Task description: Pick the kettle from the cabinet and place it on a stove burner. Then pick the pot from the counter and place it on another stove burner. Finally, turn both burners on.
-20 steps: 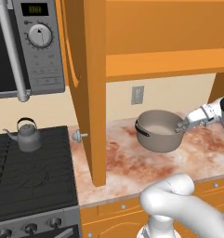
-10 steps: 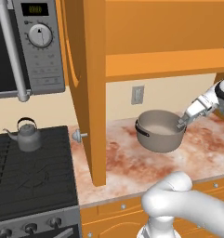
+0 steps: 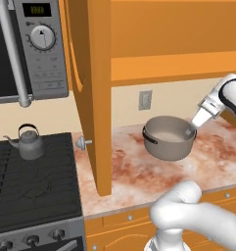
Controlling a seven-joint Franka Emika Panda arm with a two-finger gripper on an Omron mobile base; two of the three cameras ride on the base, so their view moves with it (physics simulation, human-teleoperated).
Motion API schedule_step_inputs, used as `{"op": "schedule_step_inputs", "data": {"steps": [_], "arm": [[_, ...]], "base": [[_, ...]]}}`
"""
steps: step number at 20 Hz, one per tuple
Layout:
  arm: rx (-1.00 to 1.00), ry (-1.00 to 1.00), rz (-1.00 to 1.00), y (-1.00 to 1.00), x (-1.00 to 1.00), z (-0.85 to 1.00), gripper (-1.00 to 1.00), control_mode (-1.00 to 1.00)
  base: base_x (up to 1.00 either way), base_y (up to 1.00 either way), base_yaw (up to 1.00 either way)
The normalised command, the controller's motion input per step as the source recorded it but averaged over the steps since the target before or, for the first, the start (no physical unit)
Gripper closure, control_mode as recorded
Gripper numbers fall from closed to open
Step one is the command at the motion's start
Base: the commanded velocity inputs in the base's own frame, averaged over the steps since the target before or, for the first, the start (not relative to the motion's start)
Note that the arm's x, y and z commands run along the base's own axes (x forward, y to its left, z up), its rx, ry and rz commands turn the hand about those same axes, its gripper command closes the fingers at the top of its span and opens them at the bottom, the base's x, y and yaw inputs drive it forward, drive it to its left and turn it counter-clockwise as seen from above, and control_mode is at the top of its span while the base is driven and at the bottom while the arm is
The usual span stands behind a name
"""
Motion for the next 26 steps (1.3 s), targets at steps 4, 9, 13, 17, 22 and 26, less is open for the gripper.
{"op": "schedule_step_inputs", "data": {"steps": [4, 9, 13, 17, 22, 26], "arm": [[-0.08, -0.21, 0.21, -0.22, 0.00, -0.27, -1.00, -1.00], [-0.06, -0.19, 0.18, -0.23, 0.14, -0.30, -1.00, -1.00], [-0.06, -0.16, 0.16, -0.25, 0.31, -0.27, -1.00, -1.00], [-0.06, -0.12, 0.16, -0.22, 0.37, -0.26, -1.00, -1.00], [-0.09, -0.10, 0.18, -0.18, 0.36, -0.24, -1.00, -1.00], [-0.09, -0.05, 0.18, -0.22, 0.42, -0.24, -1.00, -1.00]], "base": [[0.00, 0.00, 0.00], [0.00, 0.00, 0.00], [0.00, 0.00, 0.00], [0.00, 0.00, 0.00], [0.00, 0.00, 0.00], [0.00, 0.00, 0.00]]}}
